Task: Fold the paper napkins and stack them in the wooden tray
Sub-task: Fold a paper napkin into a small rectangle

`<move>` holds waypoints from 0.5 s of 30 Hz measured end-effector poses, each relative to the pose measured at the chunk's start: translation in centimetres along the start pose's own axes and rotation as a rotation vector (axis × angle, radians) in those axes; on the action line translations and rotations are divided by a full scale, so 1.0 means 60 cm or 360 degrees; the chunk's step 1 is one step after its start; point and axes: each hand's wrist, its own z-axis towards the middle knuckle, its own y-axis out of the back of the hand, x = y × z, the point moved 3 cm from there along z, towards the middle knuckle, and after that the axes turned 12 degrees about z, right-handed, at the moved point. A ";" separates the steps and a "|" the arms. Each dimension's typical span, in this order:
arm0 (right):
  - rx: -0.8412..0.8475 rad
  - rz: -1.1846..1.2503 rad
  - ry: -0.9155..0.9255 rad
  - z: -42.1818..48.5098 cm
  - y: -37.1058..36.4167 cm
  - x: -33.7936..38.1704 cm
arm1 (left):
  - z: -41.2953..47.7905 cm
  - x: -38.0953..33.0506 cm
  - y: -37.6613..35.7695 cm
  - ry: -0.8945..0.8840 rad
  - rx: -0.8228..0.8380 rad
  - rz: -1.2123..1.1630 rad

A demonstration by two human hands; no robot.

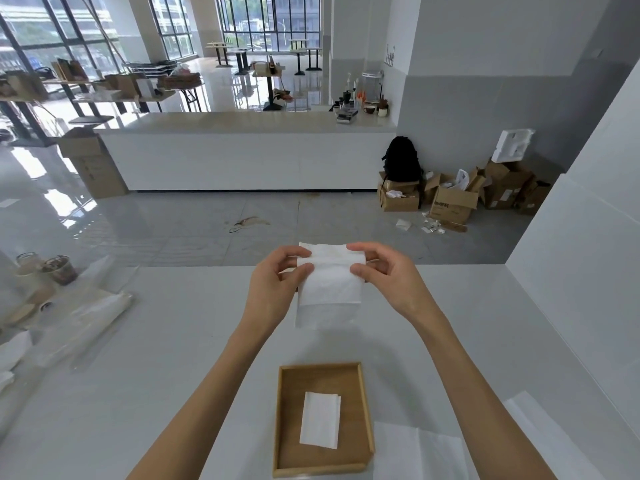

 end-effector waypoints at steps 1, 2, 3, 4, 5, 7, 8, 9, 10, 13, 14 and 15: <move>-0.0027 -0.0058 -0.0006 0.001 0.000 0.000 | 0.003 0.001 0.000 0.0000 -0.0029 0.0052; -0.0059 -0.0129 -0.0001 0.002 -0.001 0.002 | 0.005 0.002 -0.001 -0.0009 -0.0057 0.0093; -0.0094 -0.0200 0.0014 0.003 -0.002 0.004 | 0.007 0.002 -0.002 -0.0033 -0.0081 0.0131; -0.0124 -0.0259 0.0031 0.005 -0.004 0.006 | 0.008 0.000 -0.003 -0.0071 -0.0103 0.0181; -0.0146 -0.0312 0.0051 0.006 -0.005 0.007 | 0.010 -0.002 -0.003 -0.0117 -0.0124 0.0246; -0.0164 -0.0414 0.0116 0.008 -0.006 0.011 | 0.013 -0.007 -0.002 -0.0209 -0.0148 0.0381; -0.0158 -0.0457 0.0137 0.007 -0.006 0.013 | 0.015 -0.007 -0.001 -0.0235 -0.0139 0.0412; -0.0140 -0.0481 0.0139 0.007 -0.005 0.014 | 0.018 -0.007 0.001 -0.0238 -0.0113 0.0400; -0.0115 -0.0484 0.0123 0.008 -0.005 0.015 | 0.021 -0.004 0.004 -0.0216 -0.0067 0.0344; -0.0085 -0.0358 0.0032 0.011 -0.006 0.019 | 0.026 0.003 0.005 -0.0076 0.0158 -0.0086; -0.0096 -0.0283 0.0011 0.013 -0.007 0.021 | 0.025 0.005 0.002 -0.0019 0.0239 -0.0252; -0.0111 -0.0209 0.0004 0.015 -0.007 0.023 | 0.022 0.008 -0.002 0.0031 0.0308 -0.0372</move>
